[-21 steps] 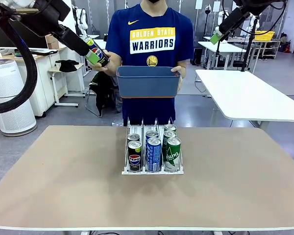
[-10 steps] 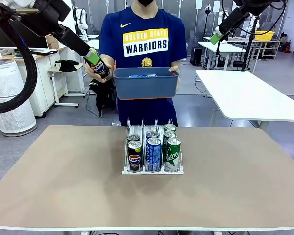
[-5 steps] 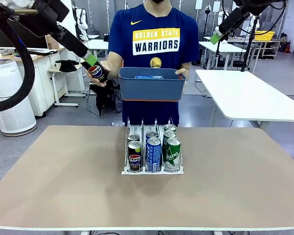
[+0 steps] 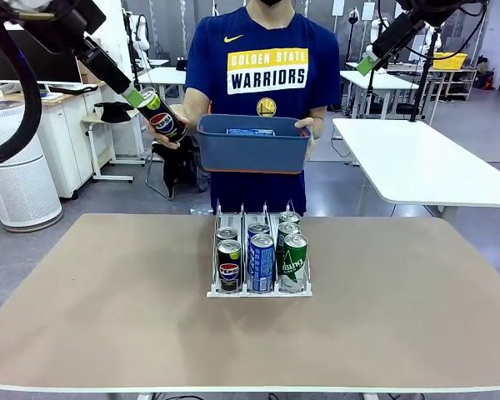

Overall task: Fill the beverage cans into the dispenser.
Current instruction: Pick up the Pepsi coke handed by the human.

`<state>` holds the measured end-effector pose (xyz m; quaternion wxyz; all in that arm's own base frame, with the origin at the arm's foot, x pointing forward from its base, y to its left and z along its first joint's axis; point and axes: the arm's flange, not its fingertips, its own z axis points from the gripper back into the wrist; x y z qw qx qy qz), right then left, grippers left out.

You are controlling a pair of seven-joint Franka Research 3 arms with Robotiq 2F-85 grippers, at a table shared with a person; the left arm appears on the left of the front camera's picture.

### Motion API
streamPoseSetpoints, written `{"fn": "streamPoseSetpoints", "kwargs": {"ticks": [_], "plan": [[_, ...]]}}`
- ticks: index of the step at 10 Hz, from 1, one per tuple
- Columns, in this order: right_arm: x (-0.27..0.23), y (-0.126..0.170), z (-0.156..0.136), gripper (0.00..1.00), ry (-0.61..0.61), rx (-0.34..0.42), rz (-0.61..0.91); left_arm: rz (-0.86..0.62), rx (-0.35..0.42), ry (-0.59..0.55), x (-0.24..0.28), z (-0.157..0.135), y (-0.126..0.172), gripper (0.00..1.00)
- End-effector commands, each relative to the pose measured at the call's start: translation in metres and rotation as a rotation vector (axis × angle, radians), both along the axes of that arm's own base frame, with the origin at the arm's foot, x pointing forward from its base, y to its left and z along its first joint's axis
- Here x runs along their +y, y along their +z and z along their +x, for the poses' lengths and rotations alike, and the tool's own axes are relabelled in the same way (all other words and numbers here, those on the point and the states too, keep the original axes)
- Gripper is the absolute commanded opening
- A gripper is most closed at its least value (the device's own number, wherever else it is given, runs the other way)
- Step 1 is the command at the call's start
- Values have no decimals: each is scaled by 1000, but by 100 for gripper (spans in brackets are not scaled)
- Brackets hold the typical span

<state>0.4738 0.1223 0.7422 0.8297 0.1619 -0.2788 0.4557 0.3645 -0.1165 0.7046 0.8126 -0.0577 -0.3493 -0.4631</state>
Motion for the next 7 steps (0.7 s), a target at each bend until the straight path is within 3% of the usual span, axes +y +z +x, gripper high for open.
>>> {"fn": "streamPoseSetpoints", "kwargs": {"ticks": [1,5,6,7], "plan": [[-1,0,-1,100,11,-10,10,30,-60,-43,7,14,-1,100],[-1,0,-1,100,11,-10,10,5,-78,-51,15,40,-17,100],[-1,0,-1,100,11,-10,10,-37,-51,-79,14,42,-16,100],[-1,0,-1,100,11,-10,10,25,-67,-21,8,32,-10,100]]}}
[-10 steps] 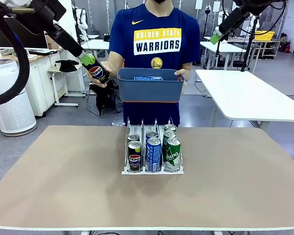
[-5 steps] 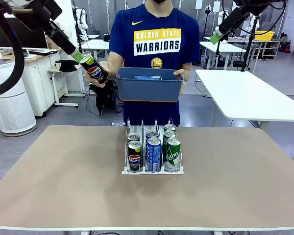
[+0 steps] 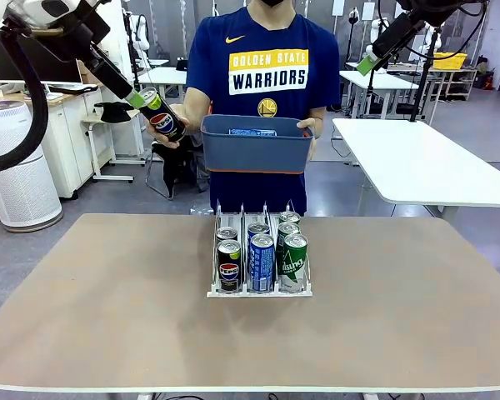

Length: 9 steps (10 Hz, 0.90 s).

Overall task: Fill the beverage cans into the dispenser.
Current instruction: Pick up the Pepsi coke handed by the human.

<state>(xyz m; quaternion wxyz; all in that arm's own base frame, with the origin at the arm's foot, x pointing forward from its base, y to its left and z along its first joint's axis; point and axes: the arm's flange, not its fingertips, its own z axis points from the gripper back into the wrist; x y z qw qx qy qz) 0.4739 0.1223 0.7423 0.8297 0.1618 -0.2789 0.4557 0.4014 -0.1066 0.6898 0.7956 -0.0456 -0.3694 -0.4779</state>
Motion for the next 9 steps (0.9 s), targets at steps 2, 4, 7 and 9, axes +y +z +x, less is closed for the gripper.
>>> {"fn": "streamPoseSetpoints", "kwargs": {"ticks": [2,4,7,9], "plan": [[-1,0,-1,100,11,-10,10,0,0,0,0,0,0,100],[-1,0,-1,100,11,-10,10,-15,-5,-42,-6,9,2,100],[-1,0,-1,100,11,-10,10,-17,-9,-74,-5,30,-5,100],[-1,0,-1,100,11,-10,10,-19,-18,-78,1,37,-9,100]]}}
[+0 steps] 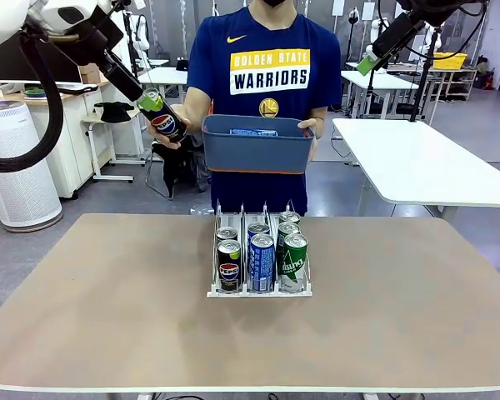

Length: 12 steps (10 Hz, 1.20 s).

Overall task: Fill the beverage cans into the dispenser.
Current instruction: Pick up the Pepsi coke handed by the human.

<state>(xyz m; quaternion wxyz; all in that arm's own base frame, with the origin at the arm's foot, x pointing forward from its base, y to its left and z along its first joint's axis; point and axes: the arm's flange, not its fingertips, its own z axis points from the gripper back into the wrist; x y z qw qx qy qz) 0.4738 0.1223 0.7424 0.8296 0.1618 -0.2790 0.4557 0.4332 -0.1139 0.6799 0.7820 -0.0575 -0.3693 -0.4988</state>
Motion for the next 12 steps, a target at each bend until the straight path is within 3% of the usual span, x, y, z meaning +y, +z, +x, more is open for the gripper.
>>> {"fn": "streamPoseSetpoints", "kwargs": {"ticks": [1,3,12], "plan": [[-1,0,-1,100,11,-9,10,-17,-25,-26,9,7,-2,100],[-1,0,-1,100,11,-9,10,-36,-42,-31,9,13,-11,100],[-1,0,-1,100,11,-9,10,-24,14,-61,7,39,-37,100]]}}
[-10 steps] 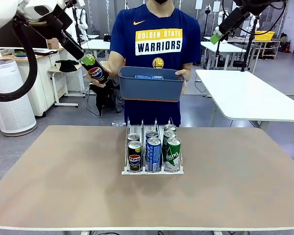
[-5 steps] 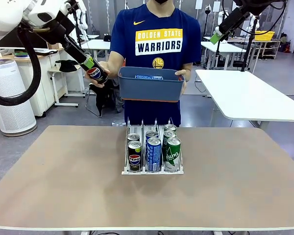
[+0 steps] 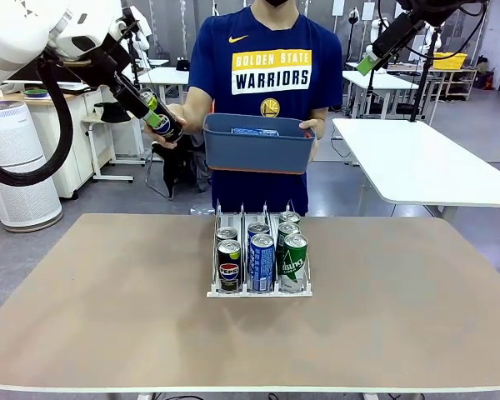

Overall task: Fill the beverage cans into the dispenser.
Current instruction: Pick up the Pepsi coke handed by the human.

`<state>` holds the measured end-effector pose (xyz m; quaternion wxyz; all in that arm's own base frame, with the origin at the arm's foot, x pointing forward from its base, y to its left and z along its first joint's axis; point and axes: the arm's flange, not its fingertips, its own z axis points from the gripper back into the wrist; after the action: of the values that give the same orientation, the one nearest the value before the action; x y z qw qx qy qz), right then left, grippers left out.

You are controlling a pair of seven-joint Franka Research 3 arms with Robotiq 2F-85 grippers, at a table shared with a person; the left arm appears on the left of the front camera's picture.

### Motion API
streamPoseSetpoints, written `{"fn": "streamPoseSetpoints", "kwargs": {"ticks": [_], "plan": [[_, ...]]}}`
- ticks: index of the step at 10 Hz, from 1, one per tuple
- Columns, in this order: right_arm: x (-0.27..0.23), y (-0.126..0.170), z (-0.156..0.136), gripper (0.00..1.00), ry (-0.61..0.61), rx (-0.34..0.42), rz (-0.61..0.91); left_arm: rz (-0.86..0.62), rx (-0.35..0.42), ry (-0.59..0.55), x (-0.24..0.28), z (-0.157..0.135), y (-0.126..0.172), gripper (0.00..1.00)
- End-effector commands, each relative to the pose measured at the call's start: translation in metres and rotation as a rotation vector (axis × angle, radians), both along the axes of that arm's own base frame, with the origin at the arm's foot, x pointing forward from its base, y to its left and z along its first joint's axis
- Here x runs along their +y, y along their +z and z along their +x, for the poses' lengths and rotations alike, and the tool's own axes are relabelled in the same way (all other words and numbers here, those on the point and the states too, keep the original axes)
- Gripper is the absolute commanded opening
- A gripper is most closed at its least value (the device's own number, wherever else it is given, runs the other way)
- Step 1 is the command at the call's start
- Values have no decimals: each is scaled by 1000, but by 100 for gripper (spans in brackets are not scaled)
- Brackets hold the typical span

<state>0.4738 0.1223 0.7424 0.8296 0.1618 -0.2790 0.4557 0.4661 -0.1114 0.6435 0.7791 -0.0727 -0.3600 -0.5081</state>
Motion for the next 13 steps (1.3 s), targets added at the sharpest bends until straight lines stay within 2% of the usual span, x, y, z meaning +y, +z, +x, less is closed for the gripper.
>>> {"fn": "streamPoseSetpoints", "kwargs": {"ticks": [1,7,8,9,10,11,12,13], "plan": [[-1,0,-1,100,11,-9,10,-17,-14,-34,4,10,0,100],[-1,0,-1,100,11,-9,10,9,-3,1,-5,3,1,100],[-1,0,-1,100,11,-9,10,26,8,4,-3,3,3,40],[-1,0,-1,100,11,-9,10,28,17,2,-2,4,3,40],[-1,0,-1,100,11,-9,10,23,13,8,-3,5,3,0],[-1,0,-1,100,11,-9,10,25,13,10,-4,5,3,35],[-1,0,-1,100,11,-9,10,27,15,8,-3,5,3,0],[-1,0,-1,100,11,-9,10,21,11,10,-2,5,3,0]]}}
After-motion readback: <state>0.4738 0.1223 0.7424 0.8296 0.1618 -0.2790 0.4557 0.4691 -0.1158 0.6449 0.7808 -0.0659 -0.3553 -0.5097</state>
